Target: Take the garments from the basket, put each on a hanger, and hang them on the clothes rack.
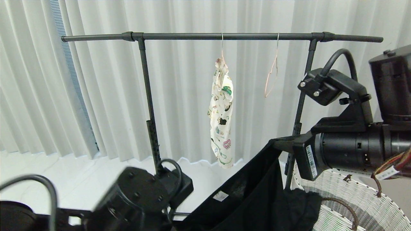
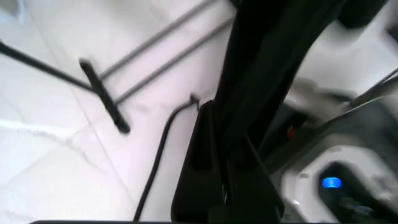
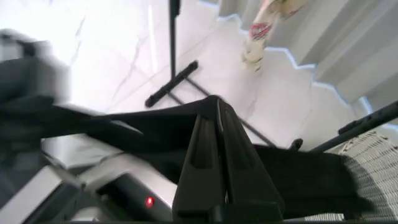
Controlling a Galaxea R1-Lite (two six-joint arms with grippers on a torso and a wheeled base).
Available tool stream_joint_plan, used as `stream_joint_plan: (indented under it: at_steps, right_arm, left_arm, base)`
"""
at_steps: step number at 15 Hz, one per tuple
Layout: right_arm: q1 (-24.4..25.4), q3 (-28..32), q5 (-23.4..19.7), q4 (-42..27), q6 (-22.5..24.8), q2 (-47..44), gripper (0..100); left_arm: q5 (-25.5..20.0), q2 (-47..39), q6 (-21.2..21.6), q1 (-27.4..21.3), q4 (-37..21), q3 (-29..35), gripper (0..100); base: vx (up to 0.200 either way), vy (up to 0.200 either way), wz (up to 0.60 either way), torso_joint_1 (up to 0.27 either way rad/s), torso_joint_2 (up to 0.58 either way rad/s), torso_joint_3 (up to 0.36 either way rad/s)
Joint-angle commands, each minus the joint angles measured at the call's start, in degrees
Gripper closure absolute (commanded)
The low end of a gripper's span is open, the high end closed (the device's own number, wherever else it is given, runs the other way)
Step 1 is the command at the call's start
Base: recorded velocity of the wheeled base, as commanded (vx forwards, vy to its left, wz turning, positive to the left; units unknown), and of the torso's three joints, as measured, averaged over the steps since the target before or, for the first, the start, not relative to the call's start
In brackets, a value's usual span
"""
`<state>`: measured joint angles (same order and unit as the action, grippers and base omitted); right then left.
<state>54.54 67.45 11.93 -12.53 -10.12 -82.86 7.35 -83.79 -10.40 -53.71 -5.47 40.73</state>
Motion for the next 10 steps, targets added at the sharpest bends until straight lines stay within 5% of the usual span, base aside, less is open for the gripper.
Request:
stream_joint_plan:
  at_steps: [1, 3, 6, 10]
  right_arm:
    - [-1.5, 0.4, 0.6, 0.1, 0.4, 2.2, 100]
    - [-2.2, 0.9, 0.8, -0.3, 0.5, 5.1, 100]
    - [-5.8, 5.1, 0.3, -2.1, 4.3, 6.9, 100]
    - [-9.4, 15.4, -4.9, -10.0, 8.8, 6.0, 100]
  left_arm:
    - [-0.1, 9.8, 0.3, 2.6, -12.5, 16.4, 100]
    - [0.0, 7.8, 4.1, 4.5, -14.4, 23.7, 100]
    - [-0.4, 6.8, 16.2, 7.9, -13.9, 27.3, 100]
    - [-2.7, 5.3, 18.9, 10.5, -10.7, 33.1, 100]
  base:
    - [0.000, 0.000, 0.00, 0.000, 0.00, 0.000]
    - [0.000, 0.000, 0.00, 0.000, 0.00, 0.000]
    - [0.000, 0.000, 0.00, 0.000, 0.00, 0.000]
    - [0.000, 0.000, 0.00, 0.000, 0.00, 0.000]
